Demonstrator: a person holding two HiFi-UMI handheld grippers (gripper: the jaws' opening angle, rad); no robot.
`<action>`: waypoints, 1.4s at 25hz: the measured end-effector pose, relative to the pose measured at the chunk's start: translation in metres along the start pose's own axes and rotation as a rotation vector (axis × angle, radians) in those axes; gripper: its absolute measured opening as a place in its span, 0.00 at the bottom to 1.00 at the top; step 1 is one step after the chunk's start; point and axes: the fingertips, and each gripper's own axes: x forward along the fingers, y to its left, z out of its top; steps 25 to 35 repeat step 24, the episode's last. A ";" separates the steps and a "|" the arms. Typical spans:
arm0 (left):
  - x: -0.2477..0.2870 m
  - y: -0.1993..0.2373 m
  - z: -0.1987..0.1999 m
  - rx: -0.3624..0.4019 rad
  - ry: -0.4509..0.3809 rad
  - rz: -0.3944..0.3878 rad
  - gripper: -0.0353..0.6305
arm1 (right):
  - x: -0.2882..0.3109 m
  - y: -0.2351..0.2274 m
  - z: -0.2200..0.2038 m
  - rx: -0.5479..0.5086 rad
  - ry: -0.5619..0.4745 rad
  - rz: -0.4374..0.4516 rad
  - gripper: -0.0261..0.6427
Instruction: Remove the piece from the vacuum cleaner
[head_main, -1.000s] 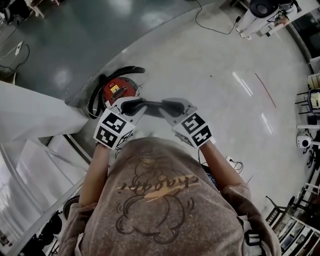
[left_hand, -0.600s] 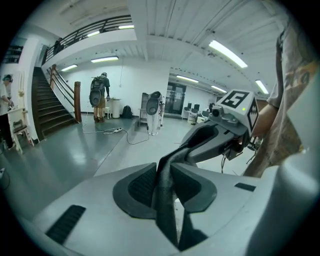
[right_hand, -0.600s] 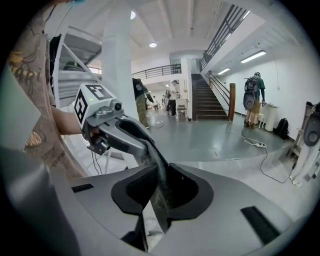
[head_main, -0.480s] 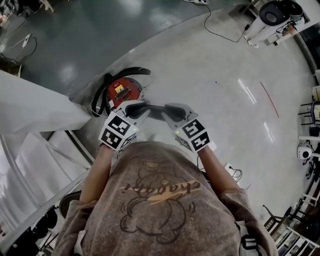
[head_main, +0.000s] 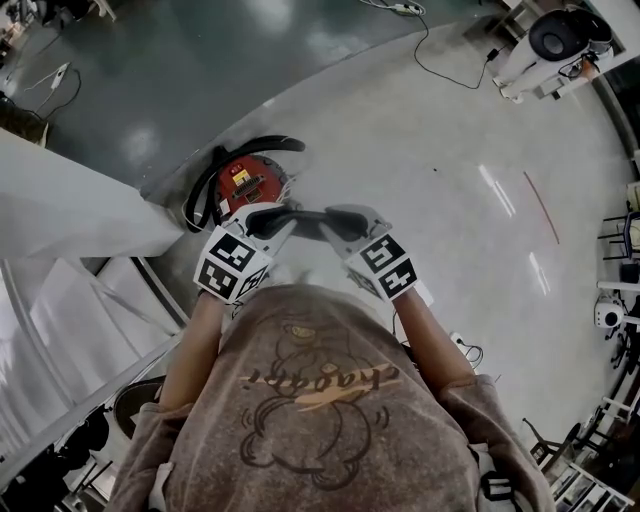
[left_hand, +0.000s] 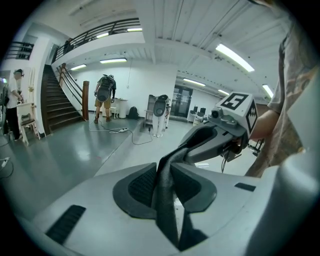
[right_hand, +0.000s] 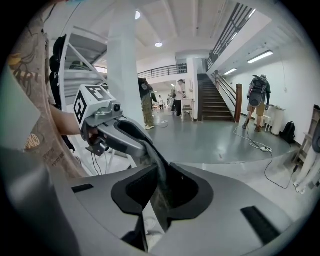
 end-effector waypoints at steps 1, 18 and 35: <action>0.000 -0.001 0.000 -0.001 0.000 0.002 0.17 | 0.000 0.000 0.000 -0.005 0.001 0.003 0.13; 0.000 -0.016 -0.006 -0.006 0.012 0.013 0.17 | -0.010 0.006 -0.013 -0.016 0.017 0.047 0.13; 0.003 -0.026 -0.007 -0.022 0.008 0.004 0.17 | -0.016 0.006 -0.015 -0.013 0.003 0.048 0.13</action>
